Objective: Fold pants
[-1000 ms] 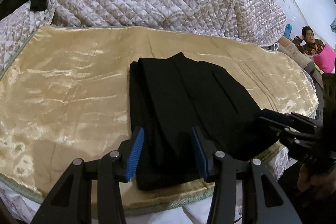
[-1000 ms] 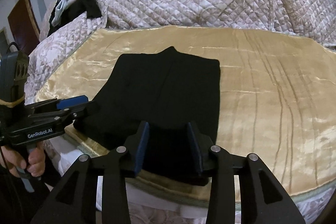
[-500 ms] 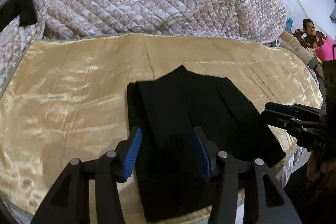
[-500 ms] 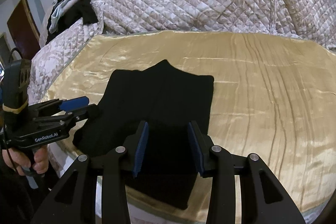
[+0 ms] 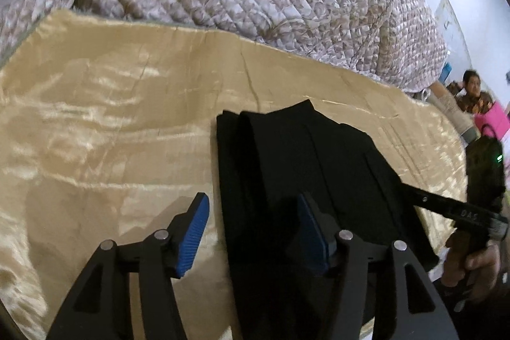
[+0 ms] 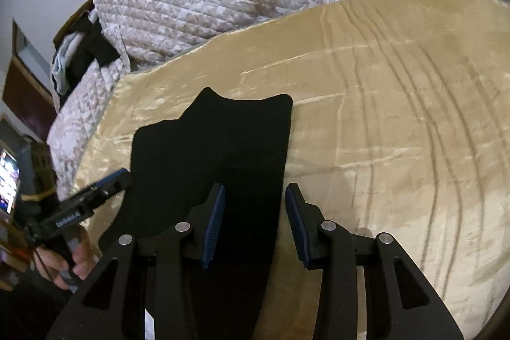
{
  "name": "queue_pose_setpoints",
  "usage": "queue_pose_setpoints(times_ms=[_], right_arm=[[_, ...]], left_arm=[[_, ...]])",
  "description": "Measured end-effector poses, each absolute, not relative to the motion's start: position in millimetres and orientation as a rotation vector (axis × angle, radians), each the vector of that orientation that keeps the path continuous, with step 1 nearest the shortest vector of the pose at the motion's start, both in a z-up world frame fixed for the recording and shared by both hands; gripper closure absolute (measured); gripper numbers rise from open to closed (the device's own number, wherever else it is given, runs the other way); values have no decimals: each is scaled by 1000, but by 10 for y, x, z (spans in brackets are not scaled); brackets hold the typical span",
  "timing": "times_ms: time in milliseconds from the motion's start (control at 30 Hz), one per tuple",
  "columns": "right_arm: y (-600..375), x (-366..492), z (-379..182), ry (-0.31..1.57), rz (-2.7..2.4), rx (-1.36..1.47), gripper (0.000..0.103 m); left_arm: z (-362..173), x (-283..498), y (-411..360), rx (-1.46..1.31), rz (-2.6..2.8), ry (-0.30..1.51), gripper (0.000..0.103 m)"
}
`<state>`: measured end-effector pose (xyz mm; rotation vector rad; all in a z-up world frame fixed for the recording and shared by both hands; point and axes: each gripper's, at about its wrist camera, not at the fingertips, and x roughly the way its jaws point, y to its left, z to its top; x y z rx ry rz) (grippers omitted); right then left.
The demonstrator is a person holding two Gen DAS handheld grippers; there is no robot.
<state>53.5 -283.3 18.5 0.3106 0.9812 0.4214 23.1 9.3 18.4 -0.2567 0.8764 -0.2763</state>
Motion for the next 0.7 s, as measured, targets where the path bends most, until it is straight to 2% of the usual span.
queue_pose_setpoints(times_ms=[300, 533, 700], right_arm=[[-2871, 348, 123, 1005, 495, 413, 61], [-2795, 467, 84, 1007, 504, 433, 61], [-2787, 483, 77, 1005, 501, 447, 61]], left_arm=[[102, 108, 66, -319, -337, 891, 41], [72, 303, -29, -315, -323, 873, 33], [94, 211, -67, -286, -310, 872, 39]])
